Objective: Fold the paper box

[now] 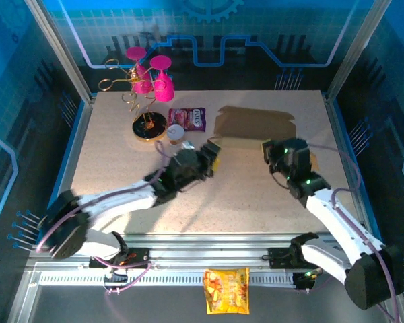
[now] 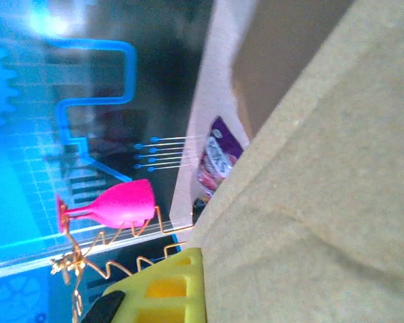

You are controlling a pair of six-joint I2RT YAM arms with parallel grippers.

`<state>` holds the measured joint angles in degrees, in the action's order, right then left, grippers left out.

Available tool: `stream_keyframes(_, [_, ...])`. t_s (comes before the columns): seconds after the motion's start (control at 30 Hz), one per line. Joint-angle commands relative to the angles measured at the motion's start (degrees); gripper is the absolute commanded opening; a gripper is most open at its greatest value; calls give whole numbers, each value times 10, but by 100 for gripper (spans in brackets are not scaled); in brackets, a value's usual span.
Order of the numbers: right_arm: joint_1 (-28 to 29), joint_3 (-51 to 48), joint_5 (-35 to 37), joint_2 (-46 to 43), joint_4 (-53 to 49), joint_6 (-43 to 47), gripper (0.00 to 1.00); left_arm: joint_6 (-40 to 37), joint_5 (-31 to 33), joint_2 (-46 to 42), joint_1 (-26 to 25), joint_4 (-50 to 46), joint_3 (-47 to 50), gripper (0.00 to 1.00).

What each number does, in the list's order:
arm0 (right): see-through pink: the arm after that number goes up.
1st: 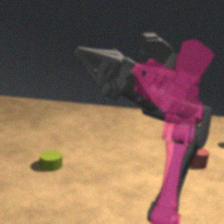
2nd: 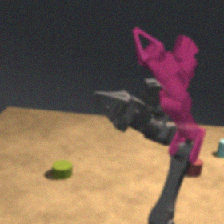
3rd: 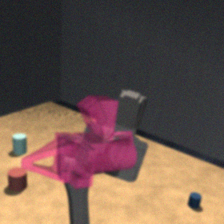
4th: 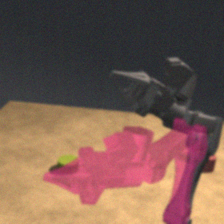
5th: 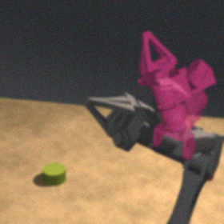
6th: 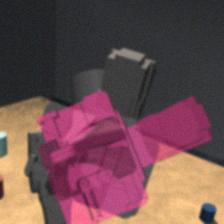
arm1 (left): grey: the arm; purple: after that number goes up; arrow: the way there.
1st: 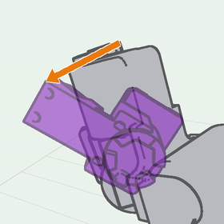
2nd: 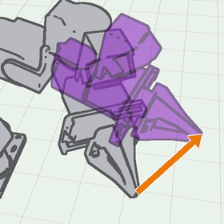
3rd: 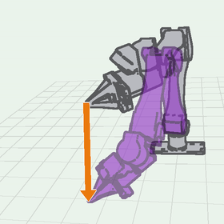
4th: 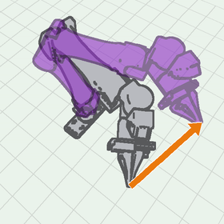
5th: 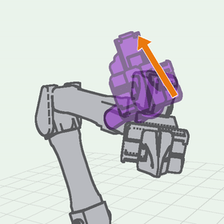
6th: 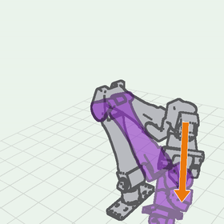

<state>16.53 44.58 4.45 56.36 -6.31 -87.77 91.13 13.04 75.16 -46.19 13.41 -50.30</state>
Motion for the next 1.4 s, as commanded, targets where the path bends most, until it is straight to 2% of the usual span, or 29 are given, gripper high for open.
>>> stream_keyframes(0.0, [-10,140,-19,7,-168,101,0,-151,40,-89,45,-290,-85,57])
stream_keyframes(0.07, [-6,229,-22,21,-249,124,0,-185,52,-117,78,-364,-122,57])
stream_keyframes(0.17, [12,349,-12,33,-333,143,0,-226,57,-145,122,-420,-155,57])
stream_keyframes(0.3, [33,523,-2,82,-480,113,0,-250,64,-170,161,-477,-194,57])
stream_keyframes(0.4, [54,608,36,129,-521,89,0,-269,60,-174,179,-506,-220,57])
stream_keyframes(0.47, [47,619,41,159,-495,70,0,-279,40,-168,193,-520,-234,57])
stream_keyframes(0.53, [27,608,11,203,-467,40,0,-279,10,-160,211,-527,-240,56])
stream_keyframes(0.67, [-5,570,-51,305,-389,-7,0,-284,-97,-126,250,-524,-247,54])
stream_keyframes(0.8, [-23,612,-51,392,-397,11,0,-326,-192,-85,264,-523,-264,47])
stream_keyframes(0.93, [-32,616,-52,419,-395,2,0,-375,-251,-41,258,-506,-271,46])
stream_keyframes(1.0, [-34,616,-51,424,-393,0,0,-411,-244,-17,235,-493,-279,50])
stream_keyframes(1.17, [-38,608,-58,428,-405,-2,0,-506,-151,85,185,-552,-375,60])
stream_keyframes(1.3, [-47,579,-60,409,-399,1,0,-491,-136,151,186,-555,-457,63])
stream_keyframes(1.37, [-53,561,-65,398,-390,5,0,-458,-141,185,187,-563,-514,60])
